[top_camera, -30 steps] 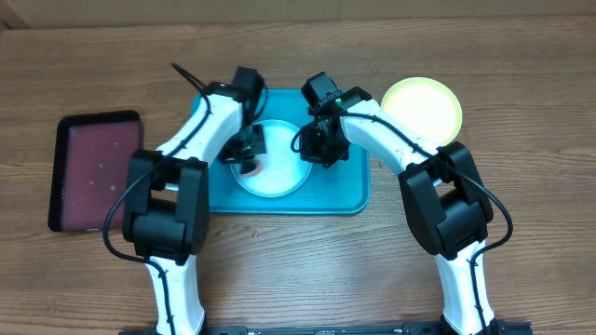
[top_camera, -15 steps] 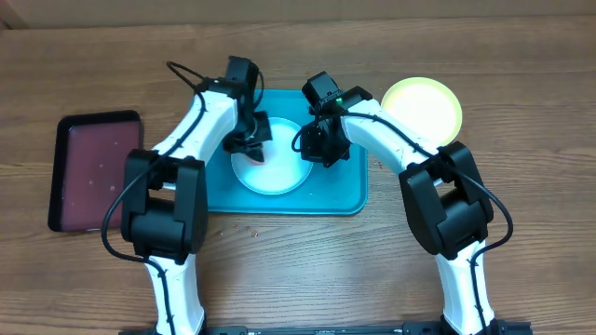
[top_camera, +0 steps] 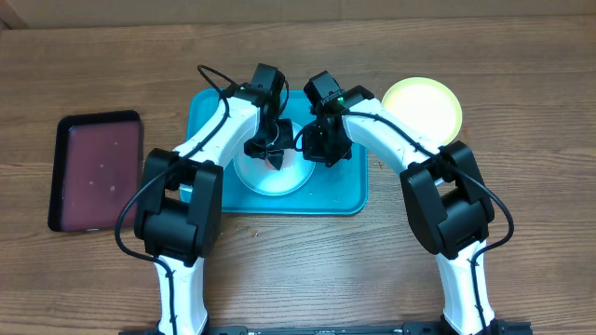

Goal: Clean dirty plates on tray and stack at the side
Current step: 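Scrub the light-blue plate with the sponge in the left gripper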

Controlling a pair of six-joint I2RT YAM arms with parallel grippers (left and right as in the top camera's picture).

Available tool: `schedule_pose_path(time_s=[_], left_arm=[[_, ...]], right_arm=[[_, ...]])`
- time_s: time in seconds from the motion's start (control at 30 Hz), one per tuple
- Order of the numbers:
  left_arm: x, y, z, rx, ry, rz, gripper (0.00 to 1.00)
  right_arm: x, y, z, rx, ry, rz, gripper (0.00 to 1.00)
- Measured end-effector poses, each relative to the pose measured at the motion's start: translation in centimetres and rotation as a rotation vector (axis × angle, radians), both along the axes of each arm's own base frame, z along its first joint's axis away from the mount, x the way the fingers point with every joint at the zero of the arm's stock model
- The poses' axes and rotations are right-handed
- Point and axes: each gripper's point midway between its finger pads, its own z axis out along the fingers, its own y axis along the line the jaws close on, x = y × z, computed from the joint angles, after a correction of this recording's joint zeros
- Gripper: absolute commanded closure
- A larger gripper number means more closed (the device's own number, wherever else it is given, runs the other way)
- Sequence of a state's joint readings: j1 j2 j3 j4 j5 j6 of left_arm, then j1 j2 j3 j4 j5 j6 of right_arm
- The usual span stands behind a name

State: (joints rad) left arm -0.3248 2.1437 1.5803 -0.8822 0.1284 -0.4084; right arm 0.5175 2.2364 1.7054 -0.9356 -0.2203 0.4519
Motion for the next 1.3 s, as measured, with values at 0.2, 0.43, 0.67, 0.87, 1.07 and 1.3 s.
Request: schedule_pose_path(time_s=[0.2,0.43,0.67,0.87,1.07,1.3], left_arm=[[-1.0,5.9,0.8,0.244,0.087,0.052,0.96],[1.4,8.8,2.4,0.253,0.042,0.148,0.96],[1.2,2.7,2.0,-0.01,0.064,0.103,0.96],[-1.8,-1.3,0.4,-0.087,0.137,0.027,0.96],[-2.5,-0.9,-0.2,-0.018,0.145,0.022,0.96],[-2.1,4.5,-0.3,0.272,0.099,0.073,0.96]], right_arm=[[0.0,0.0,0.0,-0.001,-0.001,0.008,0.96],[0.0,0.0,0.0,-0.001,-0.003,0.012,0.96],[0.0,0.0,0.0,-0.001,-0.003,0.015,0.96],[0.0,0.0,0.0,-0.001,-0.004,0.015,0.96],[-0.1,0.0,0.0,-0.001,-0.002,0.015,0.96],[-0.2,0.1,0.0,0.001,0.004,0.02,0.96]])
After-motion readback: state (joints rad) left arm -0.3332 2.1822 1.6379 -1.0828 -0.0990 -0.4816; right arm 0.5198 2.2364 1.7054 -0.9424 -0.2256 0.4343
